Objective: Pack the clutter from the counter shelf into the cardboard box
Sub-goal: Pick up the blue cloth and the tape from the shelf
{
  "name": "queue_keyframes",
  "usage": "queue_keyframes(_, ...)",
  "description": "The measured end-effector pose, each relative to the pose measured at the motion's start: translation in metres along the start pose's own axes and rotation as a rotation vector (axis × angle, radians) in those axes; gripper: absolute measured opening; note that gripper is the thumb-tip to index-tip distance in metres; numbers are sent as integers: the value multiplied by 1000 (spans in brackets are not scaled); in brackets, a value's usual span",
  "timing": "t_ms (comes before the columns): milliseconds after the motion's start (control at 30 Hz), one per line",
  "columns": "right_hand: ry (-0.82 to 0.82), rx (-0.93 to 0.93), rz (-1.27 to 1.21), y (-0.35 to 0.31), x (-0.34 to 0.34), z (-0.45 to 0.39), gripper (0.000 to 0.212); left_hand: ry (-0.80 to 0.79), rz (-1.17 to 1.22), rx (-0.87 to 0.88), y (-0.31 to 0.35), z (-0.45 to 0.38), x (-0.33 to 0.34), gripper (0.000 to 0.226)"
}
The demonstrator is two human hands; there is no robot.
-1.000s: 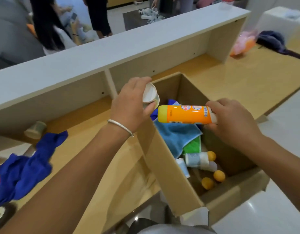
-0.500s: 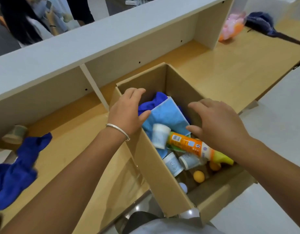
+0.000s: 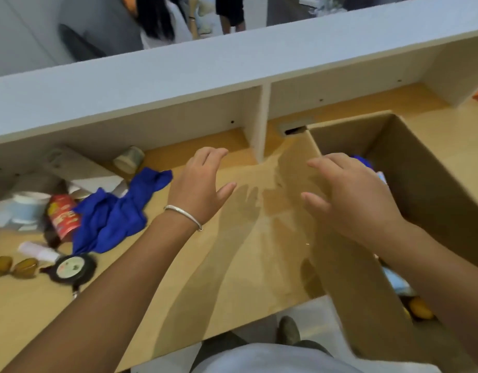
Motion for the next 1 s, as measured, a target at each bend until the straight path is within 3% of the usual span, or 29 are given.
queue_keyframes(233, -29, -184, -63, -104, 47, -28, 57, 25, -116, -218, -116, 59, -52, 60)
queue_keyframes(633, -273, -447, -113, -271, 165, -30, 62, -20, -245, -638, -264, 200, -117, 56)
queue_keyframes(833, -383, -477, -176, -329, 227, -22, 68, -143, -262, -742, -303, 240, -108, 62)
queue_keyframes(1000, -392, -435, -208, -357, 272, -34, 85, -215, -238, -727, -319, 242, -80, 77)
Point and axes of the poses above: each hand's wrist, its own z-axis away from the middle knuckle, its own x-axis out of the palm, y = z × x, the point moved 4 cm from there along -z, towards the middle knuckle, and after that the axes turned 14 degrees about y, right-handed, at the moved point
